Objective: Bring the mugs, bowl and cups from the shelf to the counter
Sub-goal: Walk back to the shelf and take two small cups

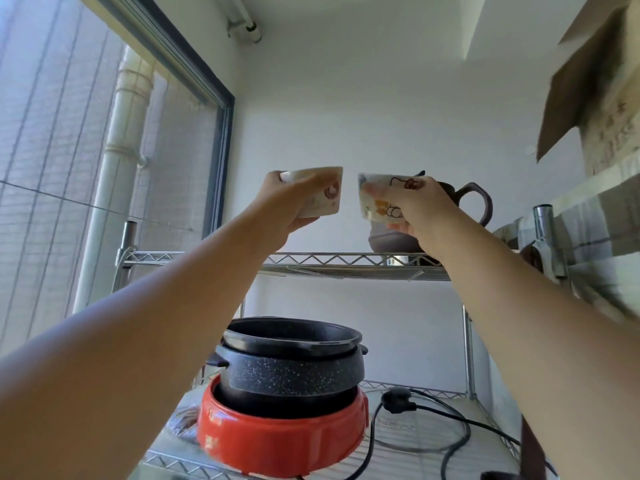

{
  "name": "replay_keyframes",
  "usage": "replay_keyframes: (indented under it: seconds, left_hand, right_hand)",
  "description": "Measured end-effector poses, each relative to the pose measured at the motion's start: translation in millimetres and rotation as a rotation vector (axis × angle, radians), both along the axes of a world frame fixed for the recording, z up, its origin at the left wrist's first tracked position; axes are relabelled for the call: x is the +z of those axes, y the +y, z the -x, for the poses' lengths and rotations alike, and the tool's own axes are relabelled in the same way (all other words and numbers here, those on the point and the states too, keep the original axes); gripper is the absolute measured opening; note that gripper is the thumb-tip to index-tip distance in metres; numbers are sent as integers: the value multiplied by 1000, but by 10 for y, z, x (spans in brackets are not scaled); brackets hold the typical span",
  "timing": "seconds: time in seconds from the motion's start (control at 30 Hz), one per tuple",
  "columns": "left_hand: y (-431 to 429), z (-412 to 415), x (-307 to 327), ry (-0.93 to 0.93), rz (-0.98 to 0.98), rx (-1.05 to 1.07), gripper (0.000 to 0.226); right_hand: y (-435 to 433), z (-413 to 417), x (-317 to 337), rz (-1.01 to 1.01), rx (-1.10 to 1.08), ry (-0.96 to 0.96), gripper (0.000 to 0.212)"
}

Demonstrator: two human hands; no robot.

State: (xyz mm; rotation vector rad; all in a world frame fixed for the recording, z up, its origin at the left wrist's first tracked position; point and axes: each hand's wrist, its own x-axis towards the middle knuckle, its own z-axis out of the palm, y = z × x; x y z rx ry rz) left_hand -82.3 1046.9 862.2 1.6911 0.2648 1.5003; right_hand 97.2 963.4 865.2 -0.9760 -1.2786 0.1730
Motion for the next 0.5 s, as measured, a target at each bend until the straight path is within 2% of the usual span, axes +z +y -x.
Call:
replay_keyframes:
  seconds: [0.07, 0.1, 0.2, 0.3, 0.37, 0.5]
  left_hand:
    - [-79, 139, -99, -32, -24, -93, 22]
    - [-127, 218, -173, -53, -19, -129, 21]
    - [-291, 474, -487, -112, 37, -199, 37]
    - [-393, 723, -965, -109, 63, -249, 31]
    - [-405, 862, -1353, -93, 79, -299, 27]
    - [-392, 1113, -2250, -9, 187, -350, 59]
  right_hand:
    - [-83, 131, -80, -49, 125, 36, 36]
    - [-139, 204, -146, -56, 188, 45, 36]
    - [-299, 406, -455, -61, 353, 78, 57]
    - [-409, 533, -908, -77, 496, 97, 37]
    - [-425, 582, -1279, -27, 563, 71, 35]
    - [-393, 680, -2154, 104, 599, 104, 32]
